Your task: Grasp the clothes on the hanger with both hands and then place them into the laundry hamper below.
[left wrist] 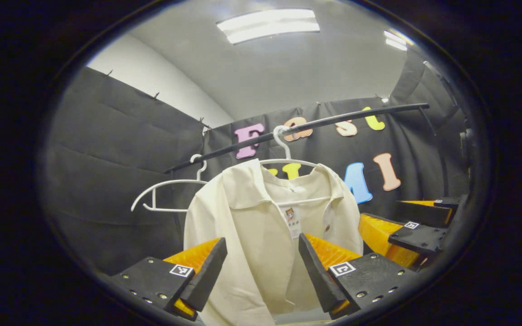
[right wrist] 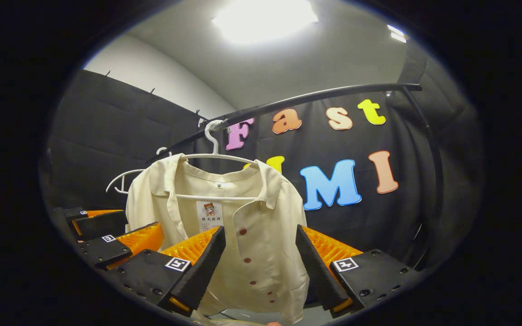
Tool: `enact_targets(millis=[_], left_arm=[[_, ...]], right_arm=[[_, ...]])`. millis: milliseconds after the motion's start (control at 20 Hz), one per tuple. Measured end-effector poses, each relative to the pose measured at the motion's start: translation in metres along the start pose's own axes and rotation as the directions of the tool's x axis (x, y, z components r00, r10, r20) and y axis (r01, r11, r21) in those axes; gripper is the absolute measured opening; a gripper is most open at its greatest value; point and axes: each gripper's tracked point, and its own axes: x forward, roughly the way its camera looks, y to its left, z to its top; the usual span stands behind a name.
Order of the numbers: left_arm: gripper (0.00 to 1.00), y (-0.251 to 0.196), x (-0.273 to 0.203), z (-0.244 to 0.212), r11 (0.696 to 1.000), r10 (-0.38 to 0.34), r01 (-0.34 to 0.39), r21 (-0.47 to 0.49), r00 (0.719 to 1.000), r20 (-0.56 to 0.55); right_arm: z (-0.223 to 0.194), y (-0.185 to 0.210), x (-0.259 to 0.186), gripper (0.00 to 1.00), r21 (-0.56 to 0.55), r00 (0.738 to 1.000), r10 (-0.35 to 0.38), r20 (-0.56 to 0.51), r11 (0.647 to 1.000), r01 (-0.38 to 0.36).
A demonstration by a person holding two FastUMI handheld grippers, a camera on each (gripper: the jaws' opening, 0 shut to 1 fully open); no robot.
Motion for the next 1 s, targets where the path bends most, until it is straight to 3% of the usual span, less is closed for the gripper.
enact_targets(millis=[250, 650, 1000], left_arm=[[0.93, -0.013, 0.029, -0.010, 1.000, 0.021, -0.021, 0.017, 1.000, -0.001], [0.93, -0.001, 0.059, -0.026, 0.993, 0.115, -0.115, 0.038, 0.993, -0.020], [0.93, 0.007, 0.076, -0.033, 0.980, 0.190, -0.189, 0.056, 0.982, -0.018]], right_arm=[[-0.013, 0.002, 0.037, 0.98, 0.010, 0.999, 0.046, -0.016, 0.999, -0.046], [-0.030, 0.017, 0.090, 0.96, 0.053, 0.986, 0.164, -0.029, 0.985, -0.163], [-0.034, 0.002, 0.120, 0.96, 0.061, 0.996, 0.084, -0.028, 0.995, -0.082]])
